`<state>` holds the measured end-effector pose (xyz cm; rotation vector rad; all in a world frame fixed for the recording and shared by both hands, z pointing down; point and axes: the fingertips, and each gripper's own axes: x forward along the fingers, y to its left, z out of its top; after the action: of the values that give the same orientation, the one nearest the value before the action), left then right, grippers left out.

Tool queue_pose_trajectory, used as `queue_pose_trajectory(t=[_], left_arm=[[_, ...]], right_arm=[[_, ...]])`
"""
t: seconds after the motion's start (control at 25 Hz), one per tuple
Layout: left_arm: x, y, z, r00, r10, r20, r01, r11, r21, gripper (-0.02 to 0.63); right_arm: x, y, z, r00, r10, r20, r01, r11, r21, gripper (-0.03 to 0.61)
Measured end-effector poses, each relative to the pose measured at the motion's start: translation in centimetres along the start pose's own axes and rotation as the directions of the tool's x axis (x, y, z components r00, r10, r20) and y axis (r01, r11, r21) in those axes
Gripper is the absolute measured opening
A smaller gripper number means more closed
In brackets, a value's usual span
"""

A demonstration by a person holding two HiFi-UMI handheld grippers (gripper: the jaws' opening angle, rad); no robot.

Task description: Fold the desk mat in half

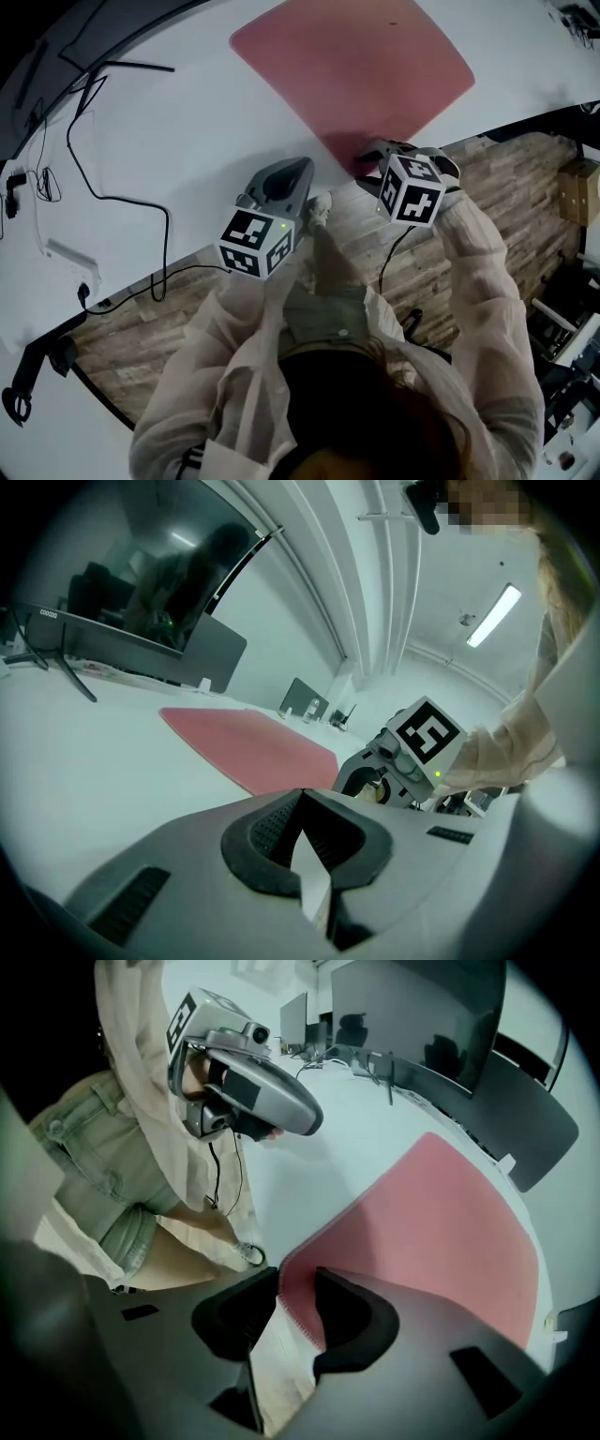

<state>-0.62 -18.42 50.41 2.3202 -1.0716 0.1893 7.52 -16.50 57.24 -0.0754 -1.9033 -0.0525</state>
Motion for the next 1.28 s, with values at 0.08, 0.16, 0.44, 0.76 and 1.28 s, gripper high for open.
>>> queue_pose_trajectory(t=[0.08,0.16,0.44,0.76,1.28], left_arm=[[0.1,0.2,-0.2,1.0,0.005,-0.003,-0.005,1.0,-0.003,0.023],[0.2,0.3,-0.3,1.0,0.01,-0.004,-0.01,1.0,-0.006,0.023],[0.7,-0.7,-0.2,1.0,0.009,-0.008,-0.009,1.0,0.007,0.023],[0.0,-1.3,1.6,1.0,-0.006,0.008,0.005,0.999,0.038,0.023],[2.4,-1.8,4.0,1.0,-0.026,-0.008,0.027,0.995,0.094,0.023]], right_arm=[[0.2,-0.2,0.0,1.0,-0.014,-0.024,0.013,1.0,-0.018,0.125],[0.3,-0.4,0.0,0.998,-0.03,-0.053,0.029,0.999,-0.031,0.11],[0.2,-1.1,-0.1,0.995,-0.089,-0.037,0.089,0.996,-0.012,0.054],[-1.5,-1.5,0.8,0.992,-0.117,0.043,0.112,0.989,0.099,0.054],[-7.8,-6.4,1.0,0.942,-0.241,0.234,0.162,0.935,0.315,0.052]])
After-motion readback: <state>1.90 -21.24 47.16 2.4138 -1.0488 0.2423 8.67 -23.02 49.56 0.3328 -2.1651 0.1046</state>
